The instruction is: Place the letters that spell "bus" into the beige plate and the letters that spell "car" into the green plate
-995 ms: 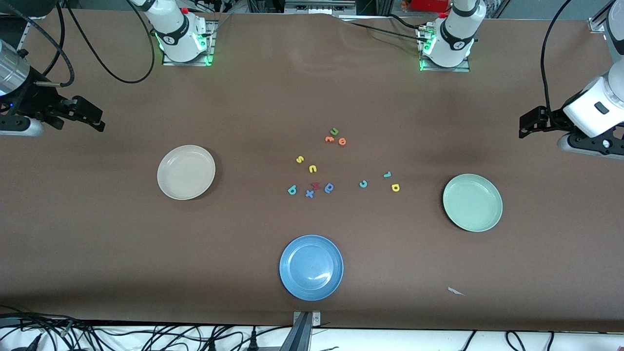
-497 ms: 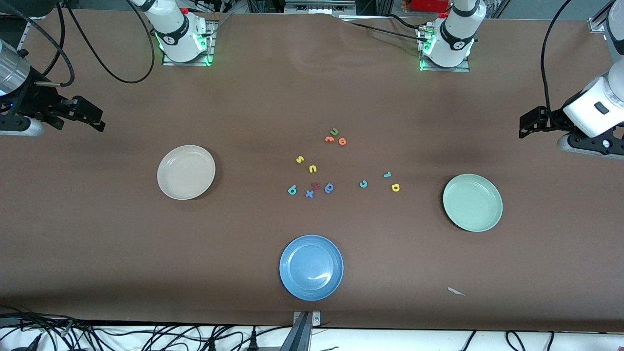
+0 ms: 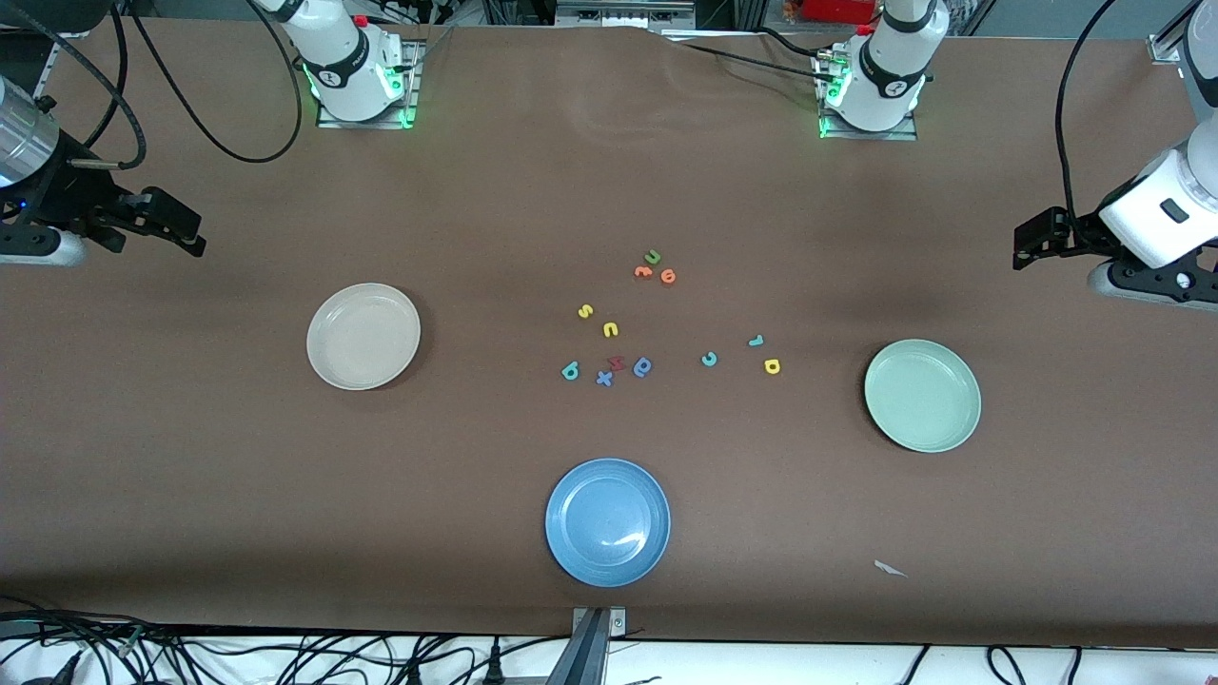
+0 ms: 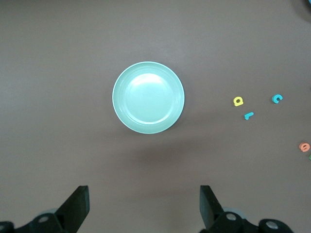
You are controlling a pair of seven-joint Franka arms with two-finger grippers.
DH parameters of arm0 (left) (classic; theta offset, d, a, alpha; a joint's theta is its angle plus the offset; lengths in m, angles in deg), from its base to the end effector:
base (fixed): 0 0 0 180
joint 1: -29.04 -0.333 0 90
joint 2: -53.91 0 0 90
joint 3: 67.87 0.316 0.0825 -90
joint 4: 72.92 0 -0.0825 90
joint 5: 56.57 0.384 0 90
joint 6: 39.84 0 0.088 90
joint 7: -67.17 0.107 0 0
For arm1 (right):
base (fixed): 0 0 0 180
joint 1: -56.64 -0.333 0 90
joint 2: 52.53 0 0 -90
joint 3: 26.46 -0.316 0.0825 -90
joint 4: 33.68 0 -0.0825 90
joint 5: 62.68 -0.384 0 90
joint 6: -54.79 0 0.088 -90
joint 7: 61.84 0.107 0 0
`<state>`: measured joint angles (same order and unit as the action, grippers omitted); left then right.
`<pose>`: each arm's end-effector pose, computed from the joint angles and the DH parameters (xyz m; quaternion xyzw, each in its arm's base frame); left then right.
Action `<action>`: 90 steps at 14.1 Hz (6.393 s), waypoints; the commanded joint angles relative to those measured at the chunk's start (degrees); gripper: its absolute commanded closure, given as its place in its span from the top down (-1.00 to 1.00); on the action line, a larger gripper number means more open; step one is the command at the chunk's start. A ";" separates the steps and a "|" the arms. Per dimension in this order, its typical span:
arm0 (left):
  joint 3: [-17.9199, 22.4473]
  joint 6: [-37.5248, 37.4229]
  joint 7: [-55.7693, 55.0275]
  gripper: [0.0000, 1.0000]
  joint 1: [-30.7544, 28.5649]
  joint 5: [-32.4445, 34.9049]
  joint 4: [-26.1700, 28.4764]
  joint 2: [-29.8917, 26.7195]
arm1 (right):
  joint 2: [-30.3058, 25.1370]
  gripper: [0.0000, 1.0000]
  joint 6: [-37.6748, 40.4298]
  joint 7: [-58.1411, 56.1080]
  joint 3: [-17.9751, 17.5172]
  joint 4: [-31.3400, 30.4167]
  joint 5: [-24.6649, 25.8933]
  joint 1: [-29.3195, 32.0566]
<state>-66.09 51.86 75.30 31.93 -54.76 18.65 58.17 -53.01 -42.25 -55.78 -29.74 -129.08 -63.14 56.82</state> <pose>0.5761 -0.0085 0.5721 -0.9959 0.0815 0.0370 0.0147 0.5605 0.0312 0.5953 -0.9995 0.0262 -0.0181 0.0052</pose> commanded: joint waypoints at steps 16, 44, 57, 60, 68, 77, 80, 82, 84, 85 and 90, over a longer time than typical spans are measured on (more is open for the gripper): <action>0.15 -0.64 1.28 1.00 -0.17 -0.75 -0.42 -0.39 | -0.49 1.00 1.68 0.62 -0.23 0.13 -0.25 -0.09; 0.15 -0.64 1.28 1.00 -0.25 -0.75 -0.42 -0.31 | -0.41 1.00 1.68 -0.08 -0.23 0.13 -0.07 -0.09; -1.60 6.20 -4.60 1.00 0.80 -3.12 0.54 6.36 | 12.06 1.00 -2.16 5.59 -1.46 -0.58 -0.33 -12.82; -4.84 10.06 -10.47 1.00 0.80 -3.22 0.89 10.40 | 16.19 1.00 -7.79 19.91 -1.46 -0.49 0.46 -18.36; -14.43 33.34 -31.03 1.00 1.59 -2.43 13.01 17.43 | 32.53 1.00 -26.08 58.42 -1.20 4.16 1.42 -30.93; -14.44 47.61 -51.19 1.00 6.25 6.54 14.34 29.40 | 47.13 0.99 -33.02 84.29 -1.02 16.82 7.40 -35.86; -14.44 51.28 -51.37 1.00 6.25 6.80 16.61 30.46 | 49.95 0.99 -33.65 84.64 -0.93 19.72 7.31 -35.86; -14.44 52.35 -51.37 0.96 6.25 7.77 17.94 30.63 | 51.88 0.99 -34.26 84.65 -0.93 21.91 7.31 -35.78; -14.52 52.35 -50.50 0.84 6.25 7.86 19.08 30.54 | 54.42 0.96 -34.70 84.64 -0.84 24.81 7.31 -35.34; -14.52 52.35 -49.97 0.78 6.25 7.95 19.52 30.37 | 55.66 0.90 -35.05 84.65 -0.84 26.22 7.40 -35.51; -14.52 51.74 -48.38 0.36 6.34 8.65 20.58 30.02 | 55.76 0.76 -31.47 84.21 -0.76 25.18 7.32 -34.99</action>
<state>-80.62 103.41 26.32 38.21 -47.79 37.97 89.26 1.74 -76.44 27.59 -30.55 -105.65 -56.72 21.53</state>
